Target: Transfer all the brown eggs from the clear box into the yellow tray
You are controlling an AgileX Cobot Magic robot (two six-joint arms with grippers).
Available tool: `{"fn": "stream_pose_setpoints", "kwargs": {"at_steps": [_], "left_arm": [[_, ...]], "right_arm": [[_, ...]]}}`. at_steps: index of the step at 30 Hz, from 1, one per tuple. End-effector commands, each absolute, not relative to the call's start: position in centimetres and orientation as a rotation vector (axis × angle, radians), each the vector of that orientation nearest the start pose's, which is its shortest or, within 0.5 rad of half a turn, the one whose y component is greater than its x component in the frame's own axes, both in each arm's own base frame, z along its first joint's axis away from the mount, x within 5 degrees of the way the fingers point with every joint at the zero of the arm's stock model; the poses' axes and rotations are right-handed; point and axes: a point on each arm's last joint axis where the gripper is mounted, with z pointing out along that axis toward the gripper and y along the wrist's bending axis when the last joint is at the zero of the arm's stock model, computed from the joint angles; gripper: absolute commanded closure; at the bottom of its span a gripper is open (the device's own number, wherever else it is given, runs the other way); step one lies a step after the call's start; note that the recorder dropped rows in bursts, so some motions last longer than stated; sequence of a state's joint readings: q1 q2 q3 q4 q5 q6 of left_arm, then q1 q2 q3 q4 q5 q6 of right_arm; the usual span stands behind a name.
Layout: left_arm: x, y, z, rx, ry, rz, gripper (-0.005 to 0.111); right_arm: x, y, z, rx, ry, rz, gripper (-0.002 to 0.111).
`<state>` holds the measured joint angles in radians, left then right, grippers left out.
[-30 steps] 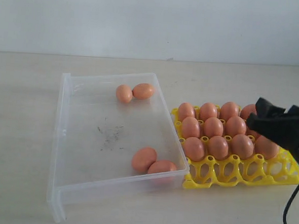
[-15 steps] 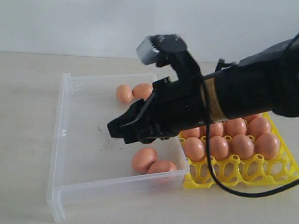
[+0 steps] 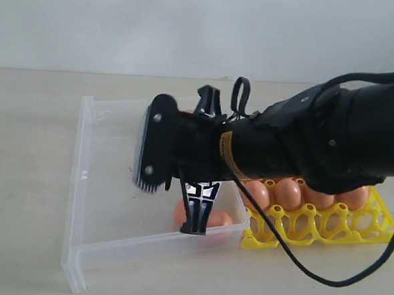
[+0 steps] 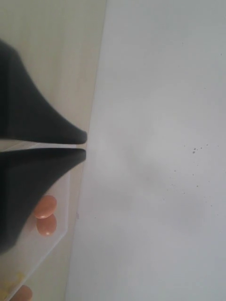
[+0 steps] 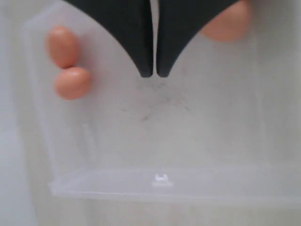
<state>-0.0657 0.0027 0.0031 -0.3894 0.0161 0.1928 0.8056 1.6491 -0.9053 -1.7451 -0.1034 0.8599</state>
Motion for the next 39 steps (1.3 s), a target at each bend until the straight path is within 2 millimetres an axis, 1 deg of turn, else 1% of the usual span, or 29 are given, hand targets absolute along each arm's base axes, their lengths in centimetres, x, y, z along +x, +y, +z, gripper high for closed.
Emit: {"fn": "stream_pose_setpoints", "kwargs": {"at_steps": [1,2,4,5,6,8,9,11,13,14,16,17,18,20,21,22,24,26,27,28,30,31,33,35,37,38,39], "left_arm": [[5.6,-0.4,21.3,-0.107,1.484,-0.231,0.103],[5.6,-0.4,21.3,-0.107,1.484,-0.231,0.103],[5.6,-0.4,21.3,-0.107,1.484,-0.231,0.103],[5.6,-0.4,21.3,-0.107,1.484,-0.231,0.103],[5.6,-0.4,21.3,-0.107,1.484,-0.231,0.103],[5.6,-0.4,21.3,-0.107,1.484,-0.231,0.103],[5.6,-0.4,21.3,-0.107,1.484,-0.231,0.103],[5.6,-0.4,21.3,-0.107,1.484,-0.231,0.103],[5.6,-0.4,21.3,-0.107,1.484,-0.231,0.103],[5.6,-0.4,21.3,-0.107,1.484,-0.231,0.103],[5.6,-0.4,21.3,-0.107,1.484,-0.231,0.103],[5.6,-0.4,21.3,-0.107,1.484,-0.231,0.103],[5.6,-0.4,21.3,-0.107,1.484,-0.231,0.103],[5.6,-0.4,21.3,-0.107,1.484,-0.231,0.103],[5.6,-0.4,21.3,-0.107,1.484,-0.231,0.103],[5.6,-0.4,21.3,-0.107,1.484,-0.231,0.103],[5.6,-0.4,21.3,-0.107,1.484,-0.231,0.103],[5.6,-0.4,21.3,-0.107,1.484,-0.231,0.103],[5.6,-0.4,21.3,-0.107,1.484,-0.231,0.103],[5.6,-0.4,21.3,-0.107,1.484,-0.231,0.103],[5.6,-0.4,21.3,-0.107,1.484,-0.231,0.103],[5.6,-0.4,21.3,-0.107,1.484,-0.231,0.103],[5.6,-0.4,21.3,-0.107,1.484,-0.231,0.103],[5.6,-0.4,21.3,-0.107,1.484,-0.231,0.103],[5.6,-0.4,21.3,-0.107,1.484,-0.231,0.103],[5.6,-0.4,21.3,-0.107,1.484,-0.231,0.103],[5.6,-0.4,21.3,-0.107,1.484,-0.231,0.103]], "right_arm": [[22.7,26.0,22.0,-1.931,1.035,-0.588,0.109],[22.5,26.1,22.1,-1.95,0.99,-0.661,0.109],[22.3,26.2,22.4,-1.934,0.984,-0.738,0.109],[22.2,26.1,22.4,-1.911,1.036,-0.745,0.109],[22.3,25.8,22.3,-1.876,1.135,-0.737,0.109],[22.3,25.4,22.2,-1.78,1.414,-0.622,0.109],[22.3,25.1,22.0,-1.772,1.531,-0.557,0.109],[22.0,24.7,21.5,-1.836,1.69,-0.431,0.109],[21.6,24.6,21.5,-1.885,1.851,-0.259,0.109],[21.6,24.7,21.8,-1.877,1.92,-0.183,0.109],[21.9,25.3,22.8,-1.793,2.068,-0.088,0.109],[22.0,25.6,23.5,-1.766,2.145,-0.067,0.109],[22.0,25.7,23.9,-1.776,2.2,-0.068,0.109],[21.9,25.8,24.6,-1.881,2.339,-0.093,0.109],[21.7,26.0,24.8,-1.958,2.375,-0.081,0.109],[21.8,26.7,24.8,-2.036,2.322,-0.033,0.109],[21.7,27.2,24.6,-2.128,2.247,0.03,0.109],[20.9,28.0,24.7,-2.3,2.069,0.061,0.109],[20.5,28.2,24.7,-2.358,2.002,0.049,0.109],[20.2,28.4,24.7,-2.398,1.952,0.035,0.109],[19.9,28.7,24.7,-2.421,1.924,0.031,0.106],[20.0,28.8,24.6,-2.414,1.889,0.032,0.102],[20.4,29.2,24.6,-2.432,1.785,0.016,0.091],[21.0,29.4,24.6,-2.411,1.717,-0.052,0.074],[21.6,29.7,24.8,-2.356,1.679,-0.101,0.061],[21.9,29.8,24.7,-2.33,1.672,-0.123,0.058],[22.1,29.9,24.7,-2.312,1.664,-0.137,0.058]]}}
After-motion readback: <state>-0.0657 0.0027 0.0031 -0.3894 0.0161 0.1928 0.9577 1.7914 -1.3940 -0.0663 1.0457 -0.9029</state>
